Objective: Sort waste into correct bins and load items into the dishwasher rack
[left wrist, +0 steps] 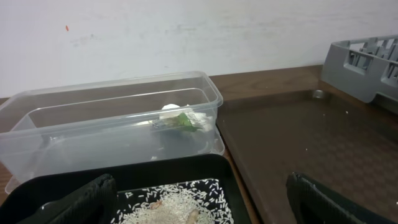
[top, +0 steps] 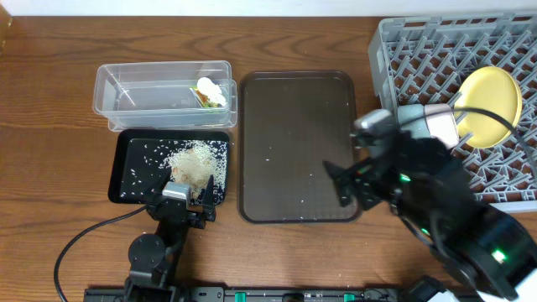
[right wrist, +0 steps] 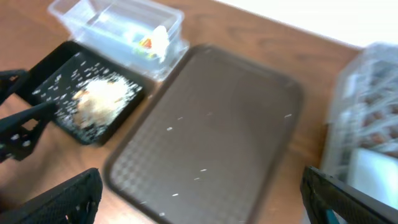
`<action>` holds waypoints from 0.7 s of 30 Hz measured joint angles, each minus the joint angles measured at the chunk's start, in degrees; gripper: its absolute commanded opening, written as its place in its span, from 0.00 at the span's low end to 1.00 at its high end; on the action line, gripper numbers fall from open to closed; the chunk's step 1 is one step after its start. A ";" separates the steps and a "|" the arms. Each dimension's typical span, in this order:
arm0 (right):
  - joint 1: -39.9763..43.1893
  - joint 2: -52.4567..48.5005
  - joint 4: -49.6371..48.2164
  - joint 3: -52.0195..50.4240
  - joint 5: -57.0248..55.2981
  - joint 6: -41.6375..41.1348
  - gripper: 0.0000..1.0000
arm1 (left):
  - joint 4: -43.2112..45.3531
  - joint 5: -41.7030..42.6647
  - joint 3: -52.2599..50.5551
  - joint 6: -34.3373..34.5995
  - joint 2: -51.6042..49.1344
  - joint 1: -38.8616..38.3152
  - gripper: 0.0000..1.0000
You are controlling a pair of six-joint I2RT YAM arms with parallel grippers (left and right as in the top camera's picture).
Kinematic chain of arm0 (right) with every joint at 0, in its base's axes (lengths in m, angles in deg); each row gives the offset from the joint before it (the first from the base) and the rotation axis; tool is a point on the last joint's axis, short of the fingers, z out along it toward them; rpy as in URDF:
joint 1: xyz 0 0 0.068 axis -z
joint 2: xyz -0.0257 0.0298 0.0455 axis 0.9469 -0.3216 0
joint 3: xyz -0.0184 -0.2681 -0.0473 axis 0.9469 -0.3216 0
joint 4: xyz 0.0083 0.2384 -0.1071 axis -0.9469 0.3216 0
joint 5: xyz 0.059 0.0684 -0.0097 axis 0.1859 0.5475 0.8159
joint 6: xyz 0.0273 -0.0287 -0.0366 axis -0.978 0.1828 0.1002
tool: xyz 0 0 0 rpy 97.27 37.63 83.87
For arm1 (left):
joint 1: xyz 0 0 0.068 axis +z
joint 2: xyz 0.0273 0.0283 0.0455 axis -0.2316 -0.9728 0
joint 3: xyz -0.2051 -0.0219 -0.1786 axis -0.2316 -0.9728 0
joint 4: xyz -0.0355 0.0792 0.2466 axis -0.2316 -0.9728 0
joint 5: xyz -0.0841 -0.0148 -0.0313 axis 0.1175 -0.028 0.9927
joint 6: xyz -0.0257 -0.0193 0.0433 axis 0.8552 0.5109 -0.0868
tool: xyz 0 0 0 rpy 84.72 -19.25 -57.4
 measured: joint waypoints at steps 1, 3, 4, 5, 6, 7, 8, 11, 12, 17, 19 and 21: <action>0.74 1.18 -0.02 0.00 -0.22 1.18 0.99 | 0.00 0.02 0.00 0.00 0.00 0.00 0.90; 2.82 3.74 -0.09 -0.02 -0.39 3.82 0.99 | -0.02 0.00 0.00 0.00 0.00 0.00 0.89; 4.48 5.16 -0.15 -0.09 -0.42 4.96 0.99 | 0.00 0.00 0.00 0.00 0.00 0.00 0.90; 6.19 6.43 -0.24 -0.35 -0.37 5.73 0.99 | -0.02 0.00 0.00 0.00 0.00 0.00 0.90; 8.31 7.93 -0.42 -0.94 -0.52 6.43 0.99 | 0.00 0.02 0.00 0.00 0.00 0.00 0.90; 10.49 9.53 -0.74 -1.86 -0.39 6.95 0.99 | 0.00 0.00 0.00 0.00 0.00 0.00 0.90; 12.46 11.08 -1.40 -2.97 -0.20 7.34 0.99 | 0.00 0.02 0.00 0.00 0.00 0.00 0.90; 18.80 16.26 -5.95 -8.90 1.88 8.22 0.99 | -0.02 0.02 0.00 0.00 0.00 0.00 0.90; 20.68 17.92 -8.35 -11.65 2.86 8.41 0.99 | -0.02 0.02 0.00 0.00 0.00 0.00 0.90; 26.47 25.62 -17.99 -26.49 6.40 8.85 0.99 | -0.02 0.02 0.00 0.00 0.00 0.00 0.90; 27.54 29.62 -20.87 -32.63 7.26 8.96 0.99 | -0.02 0.02 0.00 0.00 0.00 0.00 0.90; 28.22 33.94 -23.26 -38.40 7.69 8.98 0.99 | -0.02 0.02 0.00 0.00 0.00 0.00 0.90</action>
